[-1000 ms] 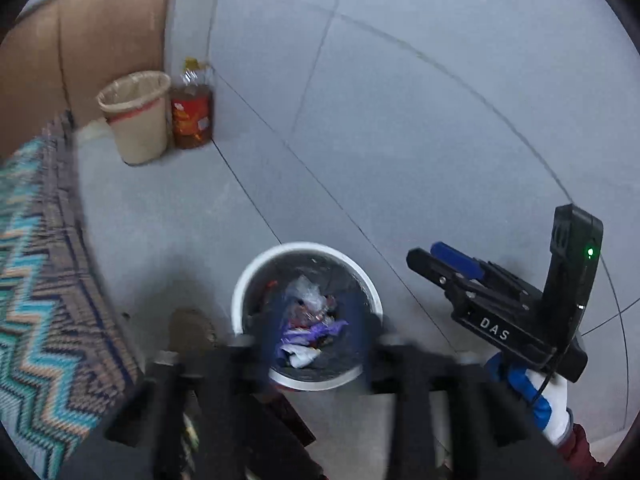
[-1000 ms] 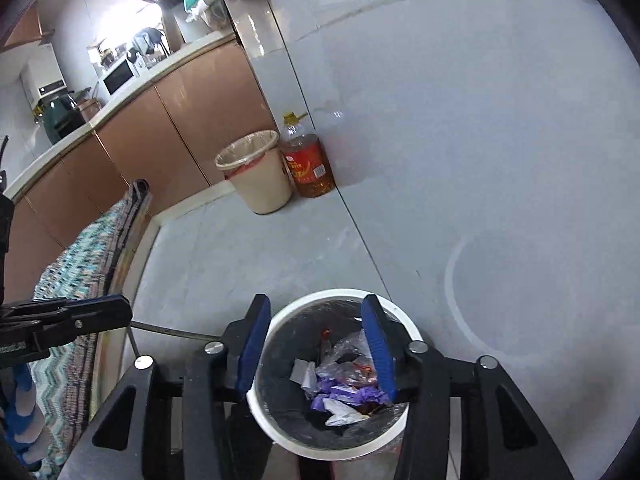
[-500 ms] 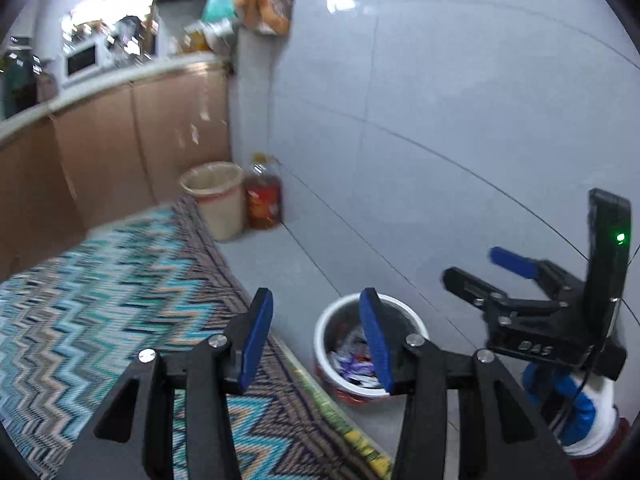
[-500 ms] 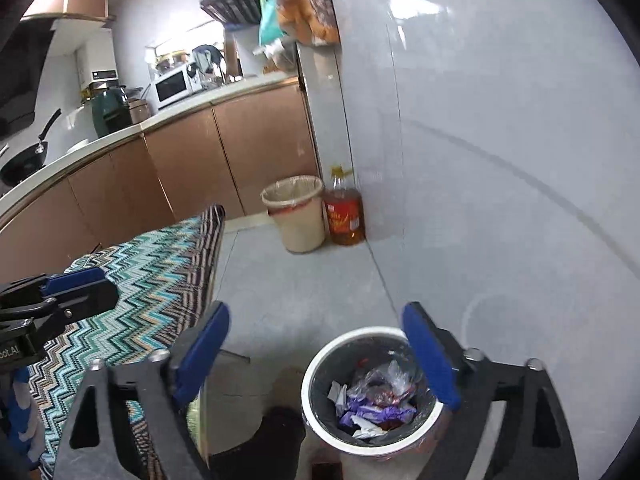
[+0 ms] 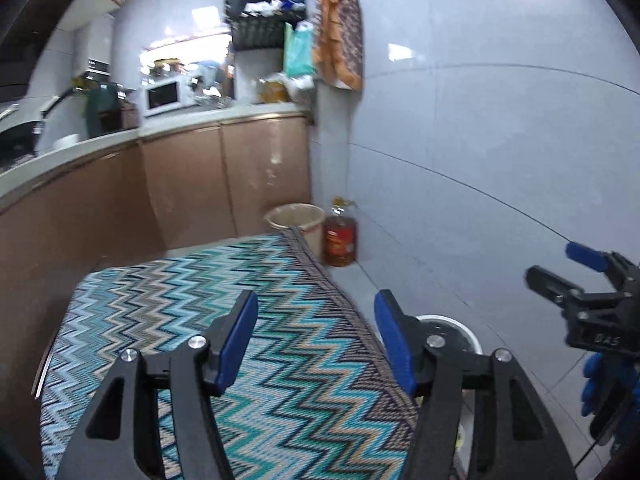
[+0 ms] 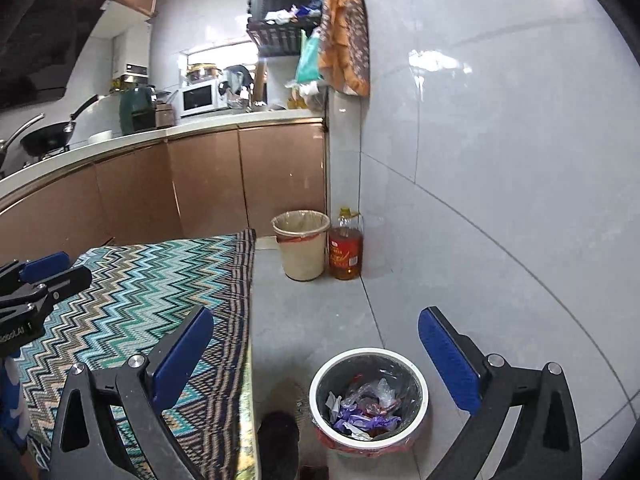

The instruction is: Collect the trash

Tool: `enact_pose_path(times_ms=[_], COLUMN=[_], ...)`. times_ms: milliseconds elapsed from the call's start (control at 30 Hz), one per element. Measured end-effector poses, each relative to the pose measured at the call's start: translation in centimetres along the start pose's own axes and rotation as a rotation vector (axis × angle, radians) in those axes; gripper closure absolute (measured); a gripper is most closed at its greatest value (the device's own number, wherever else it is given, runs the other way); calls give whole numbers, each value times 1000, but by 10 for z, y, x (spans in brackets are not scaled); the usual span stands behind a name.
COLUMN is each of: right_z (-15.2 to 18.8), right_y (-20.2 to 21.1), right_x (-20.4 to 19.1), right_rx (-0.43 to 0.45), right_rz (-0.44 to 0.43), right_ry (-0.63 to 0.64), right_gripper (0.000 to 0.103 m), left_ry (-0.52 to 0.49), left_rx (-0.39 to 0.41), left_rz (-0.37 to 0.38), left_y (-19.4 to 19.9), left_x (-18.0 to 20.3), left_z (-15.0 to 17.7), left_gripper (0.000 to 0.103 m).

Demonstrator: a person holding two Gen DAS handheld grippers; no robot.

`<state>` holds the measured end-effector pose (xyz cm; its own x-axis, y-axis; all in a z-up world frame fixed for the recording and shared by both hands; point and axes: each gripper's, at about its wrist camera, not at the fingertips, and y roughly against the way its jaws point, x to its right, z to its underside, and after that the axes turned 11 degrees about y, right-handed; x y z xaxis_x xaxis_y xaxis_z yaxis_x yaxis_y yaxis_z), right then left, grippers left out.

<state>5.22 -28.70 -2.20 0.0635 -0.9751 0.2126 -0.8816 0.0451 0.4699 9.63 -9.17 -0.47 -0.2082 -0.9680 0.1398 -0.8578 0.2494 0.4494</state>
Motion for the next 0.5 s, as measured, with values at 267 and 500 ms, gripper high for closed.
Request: enact_pose_path(times_ms=[267,500], right_z=[-4,-5], right_y=[33,45], right_x=[-28,-49], right_rx=[58,86], right_rz=[7,-18], right_ry=[55,82], right_gripper=[0,0], left_ry=[36,65], left_rx=[93,170], left_rz=[-142,-265], left_y=[43,68], left_x=[-45,-65], left_z=[13,19], left_gripper=[41,36])
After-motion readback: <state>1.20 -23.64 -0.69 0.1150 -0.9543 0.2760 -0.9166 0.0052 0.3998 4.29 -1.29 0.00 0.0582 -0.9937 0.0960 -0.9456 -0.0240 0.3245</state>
